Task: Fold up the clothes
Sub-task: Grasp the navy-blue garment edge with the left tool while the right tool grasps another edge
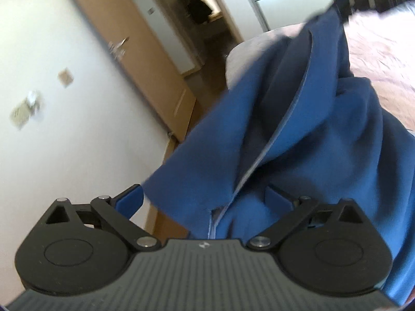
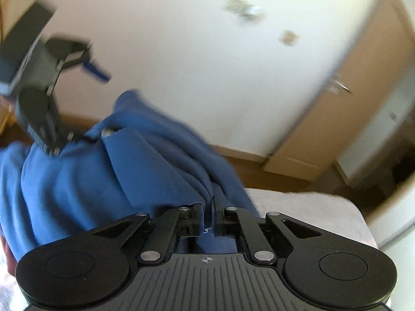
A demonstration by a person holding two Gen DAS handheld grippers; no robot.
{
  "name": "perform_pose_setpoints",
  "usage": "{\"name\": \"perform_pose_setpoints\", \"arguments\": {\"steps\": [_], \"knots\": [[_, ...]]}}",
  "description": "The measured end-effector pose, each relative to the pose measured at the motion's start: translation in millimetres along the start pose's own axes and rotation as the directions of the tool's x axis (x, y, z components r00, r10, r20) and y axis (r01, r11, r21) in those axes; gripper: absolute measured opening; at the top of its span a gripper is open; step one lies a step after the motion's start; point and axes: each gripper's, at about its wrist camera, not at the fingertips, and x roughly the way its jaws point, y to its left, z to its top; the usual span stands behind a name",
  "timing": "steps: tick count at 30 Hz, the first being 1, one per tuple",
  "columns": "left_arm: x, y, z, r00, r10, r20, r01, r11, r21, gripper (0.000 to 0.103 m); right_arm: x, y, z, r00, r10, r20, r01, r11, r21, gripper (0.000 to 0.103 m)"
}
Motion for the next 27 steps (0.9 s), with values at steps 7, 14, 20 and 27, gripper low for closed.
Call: {"name": "perform_pose_setpoints", "arguments": {"steps": [7, 14, 20, 27], "knots": [[-1.3, -46.3, 40.5, 0.998, -0.031, 0.061, 0.015, 0.969, 0.245, 0.06, -82.9, -19.3, -31.1, 0.995, -0.094, 0.024, 0.087, 0.975, 0.205, 0.002], [-49.7, -102.5, 72.6, 0.989, -0.094, 0.11, 0.059, 0.956, 0.287, 0.004, -165.2, -10.1, -46.5, 0.987, -0.162, 0.012, 0.15, 0.937, 0.315, 0.002], [-137.6, -161.8, 108.0, 0.97, -0.146, 0.194, 0.081, 0.948, 0.309, 0.002, -273.6, -6.7, -92.1, 0.968, -0.244, -0.051, 0.242, 0.875, 0.42, 0.0], [-257.5, -278.7, 155.9, 0.926, -0.31, 0.215, 0.203, 0.889, 0.411, 0.002, -410.1, 22.5, -185.3, 0.944, -0.304, -0.129, 0.326, 0.797, 0.509, 0.0]]}}
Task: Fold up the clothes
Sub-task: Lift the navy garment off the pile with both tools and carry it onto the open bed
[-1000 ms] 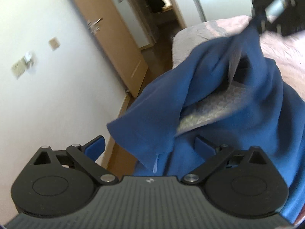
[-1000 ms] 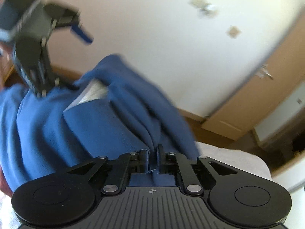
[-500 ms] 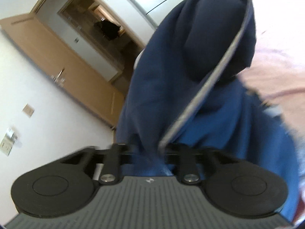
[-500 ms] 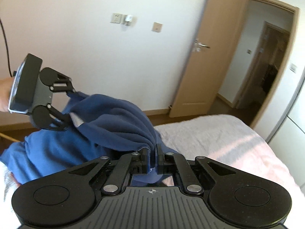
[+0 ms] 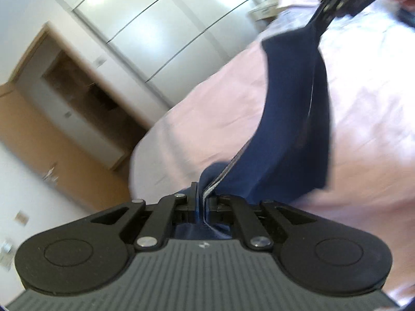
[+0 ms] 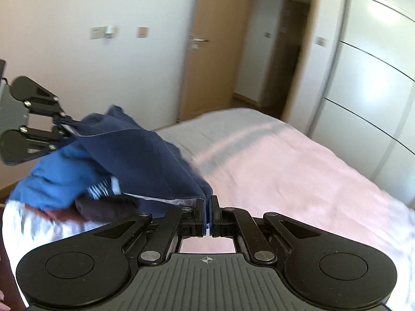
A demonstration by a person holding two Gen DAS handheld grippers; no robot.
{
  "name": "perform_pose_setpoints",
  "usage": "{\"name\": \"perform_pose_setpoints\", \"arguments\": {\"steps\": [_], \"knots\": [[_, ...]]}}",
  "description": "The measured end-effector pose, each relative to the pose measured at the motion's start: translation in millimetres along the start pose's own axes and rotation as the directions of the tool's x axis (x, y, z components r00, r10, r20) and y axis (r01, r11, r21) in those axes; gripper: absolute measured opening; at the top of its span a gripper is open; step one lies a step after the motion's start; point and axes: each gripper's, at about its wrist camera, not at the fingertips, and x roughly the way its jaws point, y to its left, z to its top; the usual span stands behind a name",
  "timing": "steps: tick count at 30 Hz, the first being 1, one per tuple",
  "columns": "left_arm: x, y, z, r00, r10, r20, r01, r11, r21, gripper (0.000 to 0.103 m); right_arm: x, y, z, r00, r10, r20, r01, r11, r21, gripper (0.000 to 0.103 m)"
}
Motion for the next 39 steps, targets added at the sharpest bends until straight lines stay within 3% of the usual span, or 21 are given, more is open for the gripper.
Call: {"name": "perform_pose_setpoints", "arguments": {"steps": [4, 10, 15, 20, 23, 24, 26, 27, 32, 36, 39], "knots": [[-39.0, -76.3, 73.3, 0.985, -0.158, 0.07, 0.158, 0.987, 0.013, 0.002, -74.6, -33.9, -56.9, 0.998, -0.052, -0.017, 0.053, 0.997, 0.054, 0.0], [-71.5, -147.7, 158.5, 0.92, -0.359, 0.156, 0.364, 0.932, -0.003, 0.002, -204.6, -82.7, -117.3, 0.981, -0.194, -0.003, 0.193, 0.975, 0.112, 0.0], [-21.1, -150.7, 188.0, 0.888, -0.443, 0.124, 0.454, 0.886, -0.088, 0.004, -265.8, -109.5, -128.4, 0.954, -0.3, 0.023, 0.292, 0.943, 0.161, 0.0], [61.4, -126.0, 189.5, 0.877, -0.479, 0.043, 0.477, 0.855, -0.204, 0.004, -235.3, -133.8, -143.0, 0.95, -0.313, -0.024, 0.312, 0.933, 0.179, 0.0], [103.7, -109.4, 182.1, 0.875, -0.485, -0.017, 0.464, 0.847, -0.261, 0.004, -191.1, -148.7, -146.5, 0.955, -0.287, -0.08, 0.297, 0.907, 0.299, 0.004], [116.7, -104.5, 178.6, 0.874, -0.484, -0.038, 0.456, 0.846, -0.276, 0.004, -182.2, -153.7, -145.5, 0.954, -0.28, -0.107, 0.3, 0.896, 0.328, 0.023], [135.3, -90.8, 166.8, 0.873, -0.482, -0.071, 0.439, 0.841, -0.316, 0.004, -178.7, -159.3, -153.5, 0.945, -0.303, -0.122, 0.327, 0.875, 0.358, 0.076], [139.6, -83.8, 151.8, 0.871, -0.485, -0.082, 0.434, 0.835, -0.339, 0.004, -171.6, -158.6, -156.4, 0.94, -0.313, -0.135, 0.341, 0.867, 0.362, 0.08], [166.9, -52.9, 103.1, 0.841, -0.534, -0.085, 0.45, 0.779, -0.438, 0.004, -137.6, -157.4, -216.7, 0.929, -0.206, -0.309, 0.328, 0.845, 0.422, 0.08], [162.1, -50.7, 70.7, 0.824, -0.558, -0.094, 0.465, 0.762, -0.45, 0.004, -94.6, -139.0, -261.6, 0.925, -0.052, -0.376, 0.229, 0.867, 0.442, 0.08], [163.0, -40.2, 44.3, 0.821, -0.55, -0.151, 0.424, 0.766, -0.484, 0.004, -53.6, -126.0, -273.6, 0.918, 0.026, -0.396, 0.147, 0.905, 0.4, 0.08]]}}
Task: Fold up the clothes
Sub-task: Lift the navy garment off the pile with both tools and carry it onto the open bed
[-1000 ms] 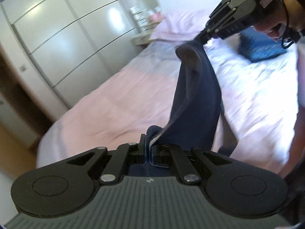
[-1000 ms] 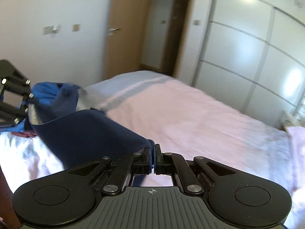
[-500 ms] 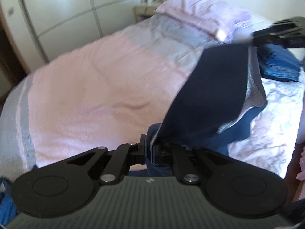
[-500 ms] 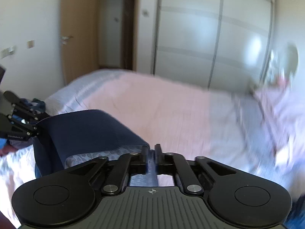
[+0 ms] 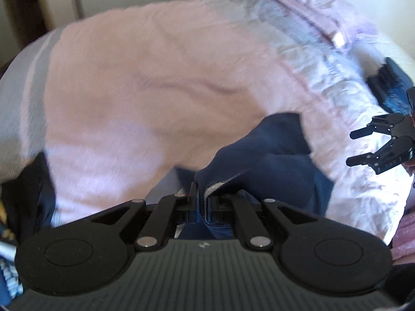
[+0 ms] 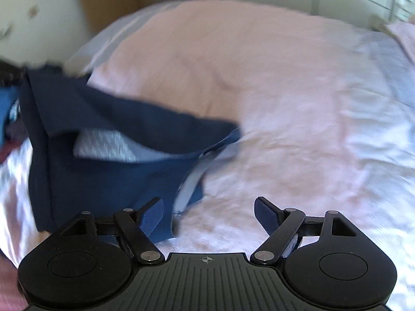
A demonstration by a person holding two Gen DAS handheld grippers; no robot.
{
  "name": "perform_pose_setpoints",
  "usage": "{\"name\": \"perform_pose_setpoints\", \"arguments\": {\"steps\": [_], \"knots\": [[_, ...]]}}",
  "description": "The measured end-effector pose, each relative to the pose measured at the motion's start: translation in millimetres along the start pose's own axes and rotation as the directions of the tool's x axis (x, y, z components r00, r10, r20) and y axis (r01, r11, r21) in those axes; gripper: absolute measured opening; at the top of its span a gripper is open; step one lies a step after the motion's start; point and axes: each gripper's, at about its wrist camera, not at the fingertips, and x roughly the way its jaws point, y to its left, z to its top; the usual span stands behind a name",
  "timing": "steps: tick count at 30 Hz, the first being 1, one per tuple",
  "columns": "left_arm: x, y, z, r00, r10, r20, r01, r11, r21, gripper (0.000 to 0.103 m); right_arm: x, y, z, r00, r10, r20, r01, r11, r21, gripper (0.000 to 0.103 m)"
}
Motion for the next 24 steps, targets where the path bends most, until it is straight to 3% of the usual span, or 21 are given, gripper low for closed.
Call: {"name": "perform_pose_setpoints", "arguments": {"steps": [4, 9, 12, 15, 16, 17, 19, 20, 24], "knots": [[12.1, 30.5, -26.8, 0.994, 0.07, -0.083, -0.081, 0.988, -0.129, 0.004, 54.0, -0.2, 14.0, 0.997, 0.073, -0.027, -0.074, 0.996, -0.046, 0.08], [1.3, 33.9, -49.5, 0.99, 0.123, -0.069, -0.135, 0.972, -0.193, 0.002, 96.5, -12.9, 23.5, 0.982, 0.187, -0.026, -0.187, 0.982, -0.029, 0.08], [0.3, 36.1, -62.9, 0.988, 0.141, -0.058, -0.152, 0.957, -0.245, 0.002, 113.5, -27.6, 24.6, 0.955, 0.297, -0.022, -0.296, 0.954, 0.055, 0.08], [7.3, 33.7, -70.5, 0.989, 0.14, -0.054, -0.149, 0.947, -0.286, 0.001, 124.0, -39.1, 21.1, 0.933, 0.36, -0.022, -0.354, 0.926, 0.134, 0.08], [8.1, 32.1, -72.6, 0.99, 0.131, -0.048, -0.139, 0.945, -0.295, 0.001, 125.0, -42.8, 20.5, 0.926, 0.377, -0.017, -0.369, 0.916, 0.159, 0.074], [8.7, 28.5, -71.3, 0.993, 0.116, -0.038, -0.122, 0.947, -0.296, 0.002, 119.7, -47.4, 21.0, 0.926, 0.377, -0.004, -0.369, 0.91, 0.186, 0.062], [11.2, 23.3, -70.9, 0.995, 0.095, -0.029, -0.099, 0.954, -0.284, 0.016, 108.6, -56.5, 22.2, 0.927, 0.375, 0.023, -0.369, 0.898, 0.24, 0.013], [13.2, 20.8, -70.4, 0.995, 0.095, -0.03, -0.099, 0.959, -0.267, 0.029, 99.9, -61.3, 24.5, 0.93, 0.366, 0.038, -0.363, 0.895, 0.259, 0.009], [21.5, 15.6, -66.8, 0.995, 0.098, -0.026, -0.101, 0.985, -0.143, 0.043, 49.0, -64.4, 33.5, 0.946, 0.309, 0.102, -0.324, 0.917, 0.23, 0.005]]}}
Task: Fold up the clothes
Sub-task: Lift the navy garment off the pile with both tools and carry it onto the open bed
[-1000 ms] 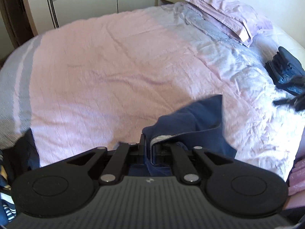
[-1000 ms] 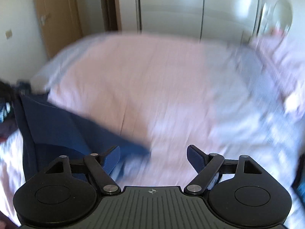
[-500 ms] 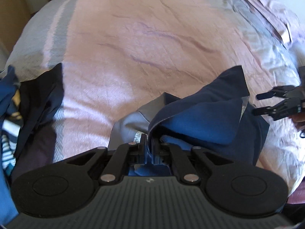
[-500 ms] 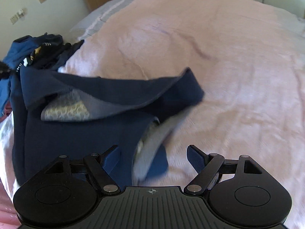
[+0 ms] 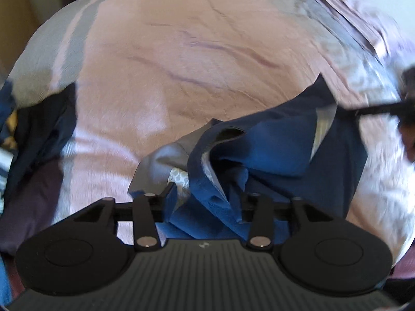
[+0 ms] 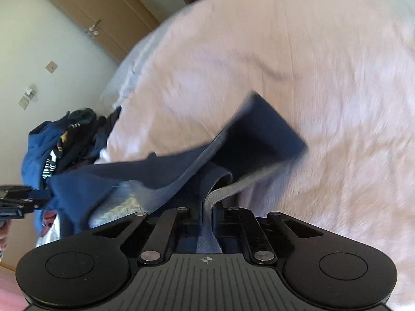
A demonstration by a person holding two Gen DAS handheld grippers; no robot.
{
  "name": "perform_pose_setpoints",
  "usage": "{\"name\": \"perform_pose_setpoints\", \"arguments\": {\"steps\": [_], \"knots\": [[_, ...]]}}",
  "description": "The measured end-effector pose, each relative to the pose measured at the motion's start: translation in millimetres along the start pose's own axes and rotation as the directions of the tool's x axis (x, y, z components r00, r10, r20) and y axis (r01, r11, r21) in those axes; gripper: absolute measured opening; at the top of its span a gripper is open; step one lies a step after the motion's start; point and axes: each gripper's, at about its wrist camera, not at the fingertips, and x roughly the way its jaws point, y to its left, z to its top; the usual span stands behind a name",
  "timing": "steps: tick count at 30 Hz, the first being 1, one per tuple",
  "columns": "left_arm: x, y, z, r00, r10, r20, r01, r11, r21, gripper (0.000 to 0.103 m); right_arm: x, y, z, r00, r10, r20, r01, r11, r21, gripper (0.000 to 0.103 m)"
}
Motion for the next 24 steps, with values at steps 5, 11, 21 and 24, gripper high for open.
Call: {"name": "perform_pose_setpoints", "arguments": {"steps": [5, 11, 21, 24], "knots": [[23.7, -2.8, 17.3, 0.994, -0.11, 0.015, 0.108, 0.989, 0.097, 0.061, -61.4, 35.5, -3.2, 0.989, -0.09, 0.114, 0.093, 0.996, -0.017, 0.004], [75.8, -9.4, 28.9, 0.952, -0.303, -0.049, 0.304, 0.953, 0.011, 0.046, -109.7, 64.8, -21.7, 0.961, -0.174, 0.213, 0.167, 0.985, 0.053, 0.004], [88.3, -55.3, 47.8, 0.959, -0.275, -0.063, 0.279, 0.959, 0.051, 0.068, -133.6, 58.2, -61.5, 0.947, -0.224, 0.231, 0.19, 0.969, 0.16, 0.004], [95.0, -52.1, 49.7, 0.97, -0.233, -0.064, 0.234, 0.972, 0.002, 0.069, -141.3, 44.4, -69.3, 0.954, -0.191, 0.232, 0.155, 0.974, 0.163, 0.004]]}}
